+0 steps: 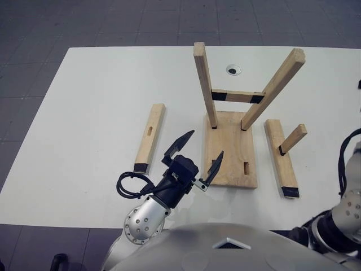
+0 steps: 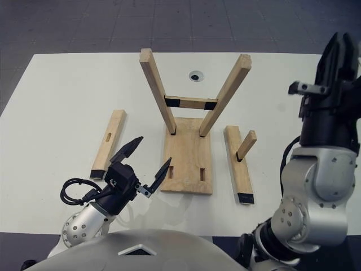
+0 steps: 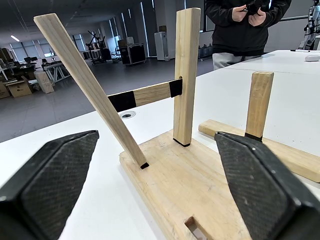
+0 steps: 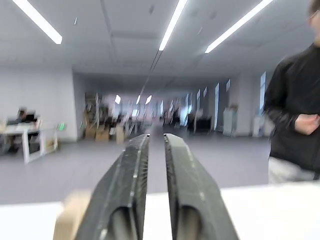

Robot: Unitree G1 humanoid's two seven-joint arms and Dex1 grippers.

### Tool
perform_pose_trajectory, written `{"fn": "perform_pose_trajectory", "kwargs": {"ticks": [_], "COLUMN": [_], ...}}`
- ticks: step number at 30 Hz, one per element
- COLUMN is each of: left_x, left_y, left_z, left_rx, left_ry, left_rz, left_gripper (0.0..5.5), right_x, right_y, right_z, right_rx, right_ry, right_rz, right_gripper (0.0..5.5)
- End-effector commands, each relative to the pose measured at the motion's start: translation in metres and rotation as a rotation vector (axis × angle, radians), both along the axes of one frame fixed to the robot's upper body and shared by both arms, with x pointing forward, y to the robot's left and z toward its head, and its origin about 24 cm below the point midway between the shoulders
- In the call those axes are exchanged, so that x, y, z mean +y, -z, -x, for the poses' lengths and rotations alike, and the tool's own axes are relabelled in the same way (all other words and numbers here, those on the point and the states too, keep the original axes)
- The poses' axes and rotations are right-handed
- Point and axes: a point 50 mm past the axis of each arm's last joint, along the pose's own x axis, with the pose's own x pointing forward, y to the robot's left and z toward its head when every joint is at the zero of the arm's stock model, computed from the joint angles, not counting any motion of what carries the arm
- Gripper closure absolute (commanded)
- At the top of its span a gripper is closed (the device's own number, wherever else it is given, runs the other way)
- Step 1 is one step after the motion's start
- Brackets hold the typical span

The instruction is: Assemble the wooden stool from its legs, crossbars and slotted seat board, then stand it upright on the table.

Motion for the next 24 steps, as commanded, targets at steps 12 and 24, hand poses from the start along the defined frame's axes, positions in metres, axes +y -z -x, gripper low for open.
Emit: {"fn": "perform_pose_trajectory", "kwargs": {"ticks": [12, 24], "left_x": [0.001, 0.002], "left_y": [-0.002, -0.005], "left_z": [0.005, 0.006], "left_rx": [0.019, 0.018], "left_ry": [-0.043, -0.016], "left_rz": [-0.009, -0.006], "left_gripper": [1.21, 1.21], "right_x": [-0.004, 0.031], "right_y": [0.088, 0.138], "right_z": [0.109, 0.096], "right_rx": [0.757, 0.953], "right_ry": [-0.071, -0.081], "right_rz": [-0.032, -0.006], "right_gripper": [1.97, 0.3]}}
